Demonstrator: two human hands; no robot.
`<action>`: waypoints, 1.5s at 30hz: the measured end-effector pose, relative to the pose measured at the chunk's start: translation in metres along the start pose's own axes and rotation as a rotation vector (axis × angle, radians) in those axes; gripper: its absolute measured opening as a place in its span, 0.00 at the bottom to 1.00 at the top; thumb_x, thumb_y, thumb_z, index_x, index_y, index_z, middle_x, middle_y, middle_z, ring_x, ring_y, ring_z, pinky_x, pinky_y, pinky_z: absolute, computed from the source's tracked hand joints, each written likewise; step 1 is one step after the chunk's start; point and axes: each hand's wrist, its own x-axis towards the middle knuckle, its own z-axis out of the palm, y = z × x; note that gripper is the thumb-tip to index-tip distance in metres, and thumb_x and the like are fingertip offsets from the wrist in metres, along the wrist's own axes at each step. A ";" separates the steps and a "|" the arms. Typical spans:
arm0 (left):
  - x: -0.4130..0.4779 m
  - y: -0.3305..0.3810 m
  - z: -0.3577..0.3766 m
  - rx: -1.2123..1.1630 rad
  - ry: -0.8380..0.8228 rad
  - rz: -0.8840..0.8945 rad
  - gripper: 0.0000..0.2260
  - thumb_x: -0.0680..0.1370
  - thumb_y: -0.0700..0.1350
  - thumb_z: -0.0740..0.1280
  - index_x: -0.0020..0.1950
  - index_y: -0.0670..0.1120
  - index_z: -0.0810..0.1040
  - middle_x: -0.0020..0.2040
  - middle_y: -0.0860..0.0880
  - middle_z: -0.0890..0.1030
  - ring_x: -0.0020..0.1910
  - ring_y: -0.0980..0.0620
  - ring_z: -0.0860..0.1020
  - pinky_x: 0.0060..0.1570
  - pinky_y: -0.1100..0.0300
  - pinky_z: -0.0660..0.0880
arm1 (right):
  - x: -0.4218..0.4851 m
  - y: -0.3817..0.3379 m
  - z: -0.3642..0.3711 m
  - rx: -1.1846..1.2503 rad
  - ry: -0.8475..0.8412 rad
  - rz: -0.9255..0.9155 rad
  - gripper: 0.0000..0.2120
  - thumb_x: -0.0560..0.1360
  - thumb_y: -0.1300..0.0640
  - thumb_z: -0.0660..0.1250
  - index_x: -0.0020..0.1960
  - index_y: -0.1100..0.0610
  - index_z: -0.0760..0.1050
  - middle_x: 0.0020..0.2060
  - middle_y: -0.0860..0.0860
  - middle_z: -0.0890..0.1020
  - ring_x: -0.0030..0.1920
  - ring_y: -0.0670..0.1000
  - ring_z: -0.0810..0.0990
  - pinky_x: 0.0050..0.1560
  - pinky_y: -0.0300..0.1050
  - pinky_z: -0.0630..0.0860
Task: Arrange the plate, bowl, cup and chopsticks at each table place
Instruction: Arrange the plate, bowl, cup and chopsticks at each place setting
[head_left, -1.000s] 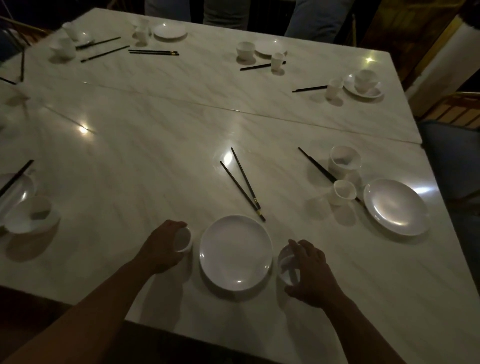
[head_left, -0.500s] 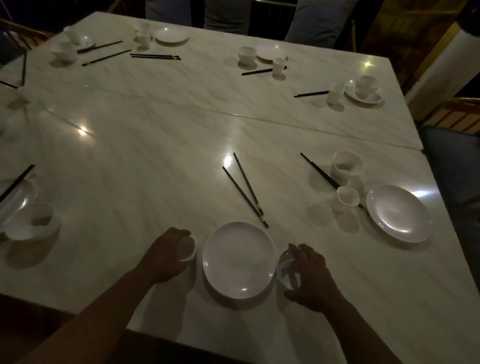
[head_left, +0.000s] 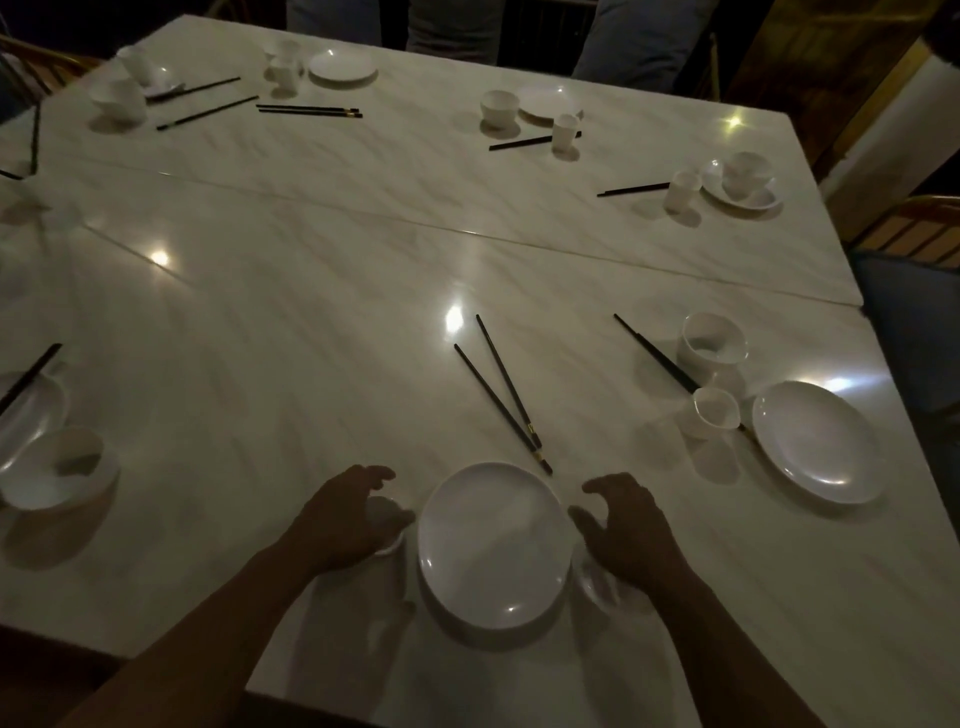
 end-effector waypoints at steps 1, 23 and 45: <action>0.007 0.001 -0.001 -0.003 0.026 -0.001 0.27 0.70 0.61 0.72 0.65 0.52 0.73 0.56 0.51 0.78 0.49 0.56 0.74 0.49 0.63 0.69 | 0.013 -0.008 -0.002 0.019 0.022 -0.005 0.18 0.77 0.45 0.67 0.63 0.50 0.75 0.63 0.51 0.77 0.59 0.50 0.76 0.60 0.46 0.74; 0.194 0.089 0.026 -0.274 -0.139 -0.255 0.17 0.66 0.57 0.70 0.35 0.44 0.84 0.31 0.48 0.83 0.35 0.51 0.83 0.44 0.56 0.82 | 0.200 -0.081 0.018 0.080 0.095 0.137 0.11 0.74 0.57 0.68 0.55 0.56 0.82 0.52 0.54 0.83 0.52 0.55 0.81 0.53 0.44 0.75; 0.224 0.130 0.030 -0.672 0.105 -0.461 0.11 0.62 0.48 0.72 0.33 0.39 0.81 0.29 0.44 0.83 0.29 0.48 0.84 0.40 0.47 0.83 | 0.101 0.003 -0.037 0.442 0.282 0.296 0.11 0.75 0.56 0.71 0.57 0.51 0.79 0.48 0.47 0.83 0.47 0.45 0.82 0.53 0.44 0.79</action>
